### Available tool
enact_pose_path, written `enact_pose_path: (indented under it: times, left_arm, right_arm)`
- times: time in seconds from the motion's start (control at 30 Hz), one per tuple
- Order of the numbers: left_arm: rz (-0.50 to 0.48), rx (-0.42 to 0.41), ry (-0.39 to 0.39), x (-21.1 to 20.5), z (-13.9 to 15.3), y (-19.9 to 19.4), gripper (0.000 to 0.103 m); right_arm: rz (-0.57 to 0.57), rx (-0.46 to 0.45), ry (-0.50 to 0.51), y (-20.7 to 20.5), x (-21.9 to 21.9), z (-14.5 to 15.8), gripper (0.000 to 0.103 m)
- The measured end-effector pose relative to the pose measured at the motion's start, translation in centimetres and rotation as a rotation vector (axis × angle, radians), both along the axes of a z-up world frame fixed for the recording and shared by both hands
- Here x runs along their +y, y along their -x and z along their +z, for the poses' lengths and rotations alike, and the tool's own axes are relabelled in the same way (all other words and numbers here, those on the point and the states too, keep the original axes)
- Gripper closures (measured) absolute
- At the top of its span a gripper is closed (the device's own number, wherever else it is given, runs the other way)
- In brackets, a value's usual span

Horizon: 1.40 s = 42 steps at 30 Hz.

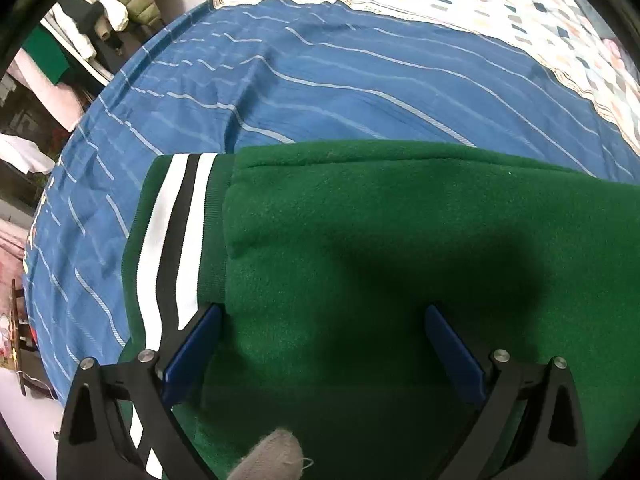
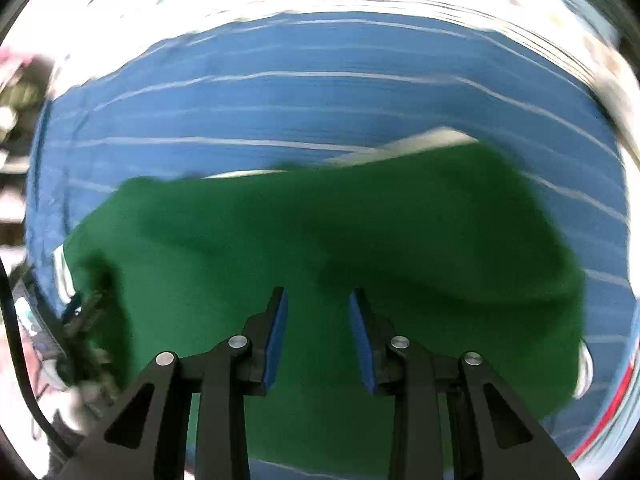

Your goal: Fold large clothes

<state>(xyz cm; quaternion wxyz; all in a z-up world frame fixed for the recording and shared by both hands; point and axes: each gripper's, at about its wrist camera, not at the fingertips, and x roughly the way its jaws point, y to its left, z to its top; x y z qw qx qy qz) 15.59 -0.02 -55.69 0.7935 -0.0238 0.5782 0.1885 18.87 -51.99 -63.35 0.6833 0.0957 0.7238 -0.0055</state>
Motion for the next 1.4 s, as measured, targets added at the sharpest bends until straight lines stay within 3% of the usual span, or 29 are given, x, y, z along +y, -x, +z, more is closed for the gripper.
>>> enact_pose_path:
  times: [0.07,0.13,0.2,0.23,0.33,0.43,0.5,0.57,0.67,0.77,0.93,1.03,1.1,1.17,1.23,1.4]
  left_arm:
    - [0.0,0.008,0.008,0.2,0.1,-0.2,0.0]
    - [-0.005,0.012,0.015,-0.1,0.2,0.1,0.0]
    - [-0.005,0.027,0.017,0.1,0.6,0.2,0.0]
    - [0.006,0.027,0.022,0.2,1.2,0.6,0.0]
    - [0.106,-0.015,0.053,1.5,4.0,3.7,0.0]
    - [0.241,-0.047,0.106,2.9,6.5,8.4,0.0]
    - [0.341,-0.035,0.149,3.7,7.1,12.2,0.0]
    - [0.44,-0.005,0.198,4.0,7.0,15.9,0.0]
    - [0.536,0.011,0.269,3.8,6.1,19.5,0.0]
    - [0.596,-0.011,0.366,3.2,4.6,21.2,0.001]
    - [0.669,-0.145,0.542,4.2,1.9,19.6,0.001]
    - [0.738,-0.206,0.574,5.7,-0.4,18.0,0.001]
    - [0.779,-0.268,0.545,6.9,-0.3,17.1,0.013]
    - [0.815,-0.276,0.507,7.8,0.0,16.3,0.054]
    - [0.816,-0.301,0.492,8.2,0.7,15.7,0.074]
    - [0.707,-0.352,0.393,7.8,4.9,14.6,0.08]
  right_arm:
    - [-0.099,-0.047,0.114,0.4,-4.8,-0.9,0.074]
    - [-0.232,-0.051,0.137,0.3,-9.6,-3.0,0.075]
    - [-0.323,0.014,0.011,0.1,-12.3,-5.6,0.075]
    - [-0.343,0.022,0.004,0.1,-12.4,-5.3,0.075]
    - [-0.254,-0.016,0.08,0.0,-9.7,-1.3,0.073]
    - [-0.167,-0.107,-0.052,1.4,-5.2,3.4,0.072]
    - [-0.064,-0.072,-0.201,2.3,-0.5,4.0,0.072]
    - [0.031,-0.021,-0.275,3.0,3.6,3.1,0.072]
    - [0.189,0.074,-0.277,4.7,10.3,-0.8,0.079]
    - [0.319,0.134,-0.158,4.3,13.9,-5.1,0.079]
    - [0.28,0.182,-0.178,3.4,14.2,-6.3,0.082]
    - [0.264,0.202,-0.26,3.3,13.0,-5.3,0.079]
    - [0.248,0.2,-0.298,3.6,12.2,-4.9,0.077]
    - [0.228,0.189,-0.317,4.8,10.8,-4.0,0.065]
    - [0.219,0.17,-0.322,4.0,10.7,-3.0,0.065]
    - [0.215,0.167,-0.363,3.5,8.8,-2.5,0.065]
